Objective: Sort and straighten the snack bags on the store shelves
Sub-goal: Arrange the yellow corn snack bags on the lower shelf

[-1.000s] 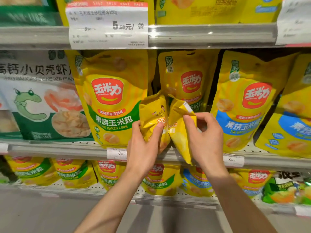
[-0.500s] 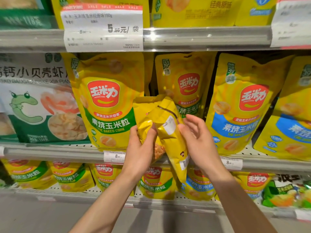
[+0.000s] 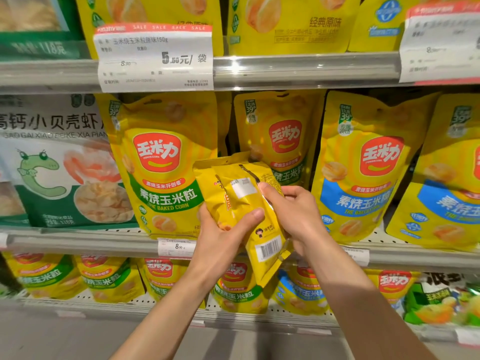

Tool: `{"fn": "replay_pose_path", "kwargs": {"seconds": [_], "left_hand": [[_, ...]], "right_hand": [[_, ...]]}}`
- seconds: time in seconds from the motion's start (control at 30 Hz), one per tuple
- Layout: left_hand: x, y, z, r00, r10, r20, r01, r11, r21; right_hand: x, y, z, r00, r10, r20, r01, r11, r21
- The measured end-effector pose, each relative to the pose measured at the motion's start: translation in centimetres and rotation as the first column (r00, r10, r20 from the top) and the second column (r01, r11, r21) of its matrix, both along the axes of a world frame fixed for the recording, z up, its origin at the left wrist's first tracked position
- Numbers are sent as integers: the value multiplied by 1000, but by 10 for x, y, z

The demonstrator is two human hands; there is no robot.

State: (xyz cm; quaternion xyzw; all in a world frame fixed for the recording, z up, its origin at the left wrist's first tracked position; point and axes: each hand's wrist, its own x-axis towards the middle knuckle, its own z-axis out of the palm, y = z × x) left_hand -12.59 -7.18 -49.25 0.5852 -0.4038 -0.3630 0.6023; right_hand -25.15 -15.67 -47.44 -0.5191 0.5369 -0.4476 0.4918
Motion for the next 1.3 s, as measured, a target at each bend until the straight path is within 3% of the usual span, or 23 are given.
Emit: {"fn": "replay_pose_path", "kwargs": {"seconds": [0.13,0.27,0.37,0.5,0.6,0.73,0.9,1.13,1.3], "left_hand": [[2,-2,-3,999,35,-28,-34,999,34],[2,-1,-7,998,45,-35,-44,999,9],[2,-1,-8,1000,8,-4,-8,1000,-12],[7,0,-5,999,-38,17,38,999,-36],[8,4,-4,997,-63,34,64,997,-52],[10,13,-3,992,-120,-26,118,991,-66],[16,32,23,979,-162,-120,168,985,43],[10,75,108,966,-200,-163,228,959,171],[-2,111,199,973,-181,-145,211,949,232]], "right_hand": [[-5,5,10,999,47,-25,-47,999,17],[-21,8,13,969,228,-91,-222,972,72],[-26,11,9,941,338,6,-336,935,113],[-24,25,8,908,409,94,-414,909,50],[-23,29,5,917,389,88,-394,917,63],[-17,34,-3,983,184,-21,-179,972,150],[-11,66,23,990,130,-48,-118,973,200],[-16,117,110,992,116,40,-123,935,332],[-26,154,222,995,97,18,-95,893,439]]}}
